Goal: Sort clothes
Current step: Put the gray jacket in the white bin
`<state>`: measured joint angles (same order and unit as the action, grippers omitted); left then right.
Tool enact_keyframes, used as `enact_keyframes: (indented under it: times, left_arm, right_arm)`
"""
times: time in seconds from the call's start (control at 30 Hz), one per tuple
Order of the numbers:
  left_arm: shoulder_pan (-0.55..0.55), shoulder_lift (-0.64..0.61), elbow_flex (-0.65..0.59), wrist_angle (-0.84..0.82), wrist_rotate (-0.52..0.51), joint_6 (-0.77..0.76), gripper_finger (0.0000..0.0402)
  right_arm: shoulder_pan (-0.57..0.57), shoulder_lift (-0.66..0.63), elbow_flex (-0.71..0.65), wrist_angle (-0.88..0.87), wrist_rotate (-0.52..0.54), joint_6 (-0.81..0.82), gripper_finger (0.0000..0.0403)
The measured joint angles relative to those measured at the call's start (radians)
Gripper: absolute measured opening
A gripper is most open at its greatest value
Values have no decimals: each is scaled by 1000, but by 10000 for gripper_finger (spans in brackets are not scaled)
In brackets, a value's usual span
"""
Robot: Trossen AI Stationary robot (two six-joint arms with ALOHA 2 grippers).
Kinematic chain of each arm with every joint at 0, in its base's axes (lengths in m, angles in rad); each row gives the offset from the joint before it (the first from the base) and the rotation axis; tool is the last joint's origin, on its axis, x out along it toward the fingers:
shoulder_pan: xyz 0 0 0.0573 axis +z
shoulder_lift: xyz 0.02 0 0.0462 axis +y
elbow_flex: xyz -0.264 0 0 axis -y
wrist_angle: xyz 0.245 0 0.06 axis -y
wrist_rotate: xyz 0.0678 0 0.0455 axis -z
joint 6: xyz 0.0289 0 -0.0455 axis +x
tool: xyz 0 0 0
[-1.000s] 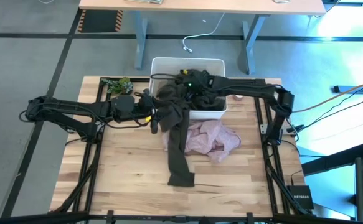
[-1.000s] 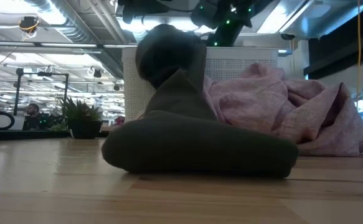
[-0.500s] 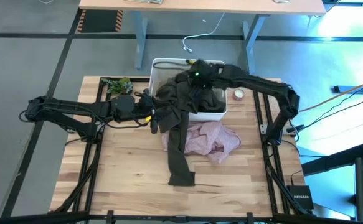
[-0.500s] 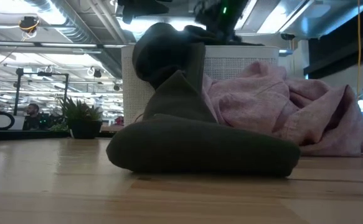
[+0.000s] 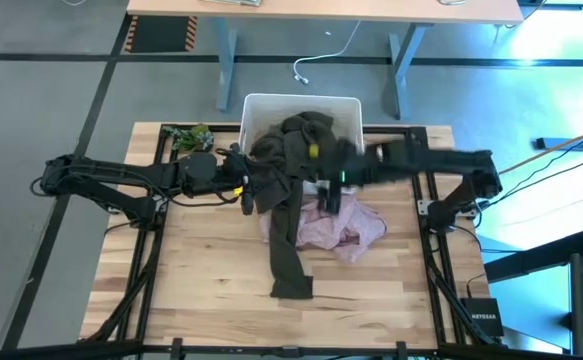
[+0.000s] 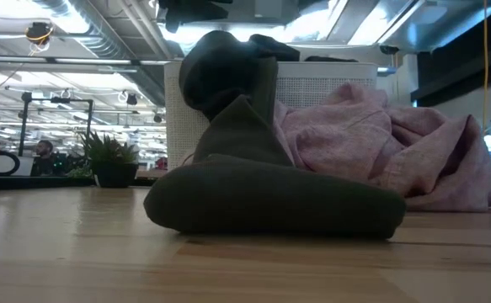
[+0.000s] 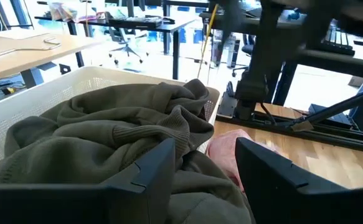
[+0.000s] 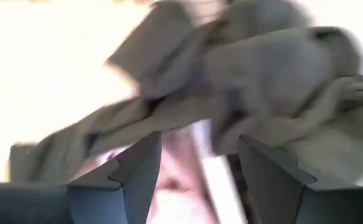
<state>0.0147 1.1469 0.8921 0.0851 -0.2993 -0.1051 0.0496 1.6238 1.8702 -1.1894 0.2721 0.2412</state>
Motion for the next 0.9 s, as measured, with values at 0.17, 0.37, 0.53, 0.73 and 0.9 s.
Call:
enact_keyframes:
  times: [0.17, 0.37, 0.53, 0.73, 0.9]
  left_arm:
    - [0, 0, 0, 0, 0, 0, 164]
    - [0, 0, 0, 1, 0, 0, 164]
    - [0, 0, 0, 2, 0, 0, 164]
    - [0, 0, 0, 11, 0, 7, 164]
    - [1, 0, 0, 9, 0, 7, 164]
  right_arm:
    - [218, 0, -143, 90, 132, 25, 229]
    - [427, 1, -432, 331, 339, 47, 230]
    - [486, 2, -691, 636, 363, 56, 230]
    - [493, 2, -886, 989, 224, -41, 230]
    - [470, 46, -933, 1168, 37, -143, 230]
